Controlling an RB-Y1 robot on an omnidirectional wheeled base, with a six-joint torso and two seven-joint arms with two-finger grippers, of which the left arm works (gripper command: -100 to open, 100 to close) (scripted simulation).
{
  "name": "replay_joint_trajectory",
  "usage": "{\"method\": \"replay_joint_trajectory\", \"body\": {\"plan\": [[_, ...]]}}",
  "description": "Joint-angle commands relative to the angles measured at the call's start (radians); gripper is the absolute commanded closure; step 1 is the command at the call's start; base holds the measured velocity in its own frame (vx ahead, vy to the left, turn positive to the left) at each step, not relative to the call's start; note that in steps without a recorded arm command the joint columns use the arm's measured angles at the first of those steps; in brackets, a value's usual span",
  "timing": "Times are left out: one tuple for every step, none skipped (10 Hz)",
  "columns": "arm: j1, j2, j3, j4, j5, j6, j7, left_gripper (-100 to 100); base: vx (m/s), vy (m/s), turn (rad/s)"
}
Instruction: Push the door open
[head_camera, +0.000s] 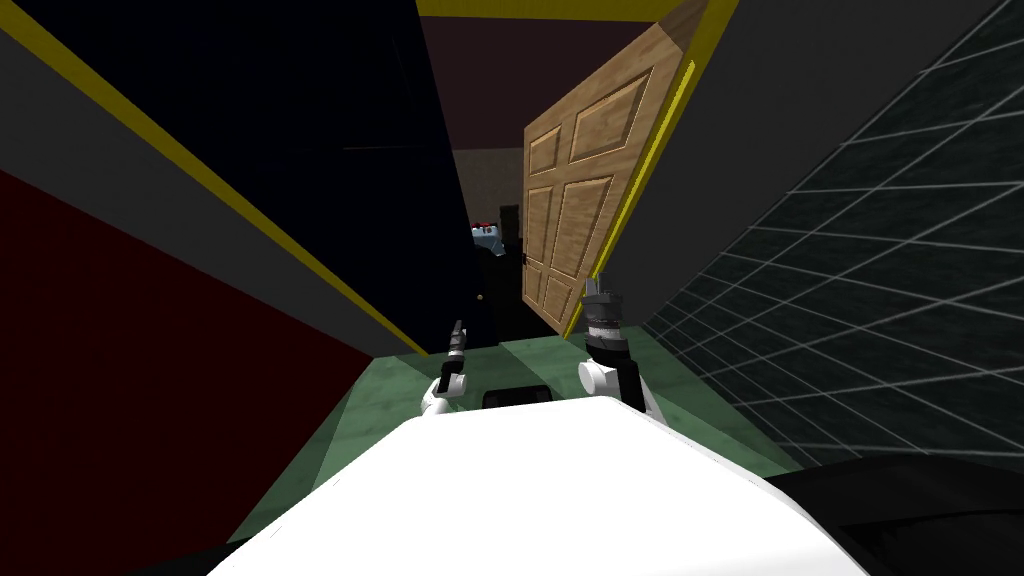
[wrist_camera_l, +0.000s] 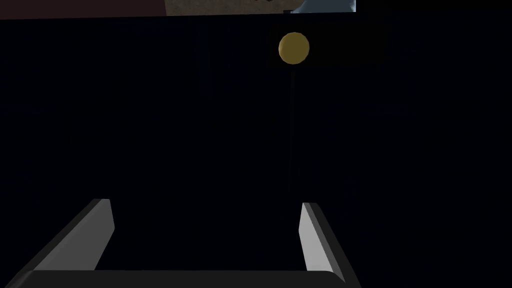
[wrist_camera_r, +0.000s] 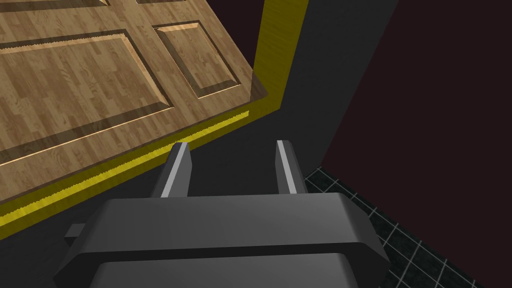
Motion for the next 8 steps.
{"method": "replay_joint_trajectory", "body": {"plan": [[-0.014, -0.002, 0.000, 0.033, 0.000, -0.007, 0.004, -100, 0.086, -0.013, 0.012], [-0.021, -0.003, 0.000, 0.050, 0.000, -0.010, 0.007, -100, 0.086, -0.014, 0.006], [-0.029, -0.005, 0.000, 0.067, 0.000, -0.013, 0.009, -100, 0.083, -0.017, 0.011], [-0.044, -0.008, 0.000, 0.101, 0.000, -0.020, 0.014, -100, 0.133, -0.017, 0.012], [-0.052, -0.009, 0.000, 0.118, 0.000, -0.023, 0.016, -100, 0.140, -0.011, 0.013], [-0.065, -0.012, 0.000, 0.147, 0.000, -0.028, 0.020, -100, 0.121, -0.022, 0.011], [-0.077, -0.015, 0.000, 0.174, 0.000, -0.033, 0.024, -100, 0.131, -0.031, 0.014], [-0.077, -0.015, 0.000, 0.174, 0.000, -0.033, 0.024, -100, 0.095, -0.019, 0.007]]}}
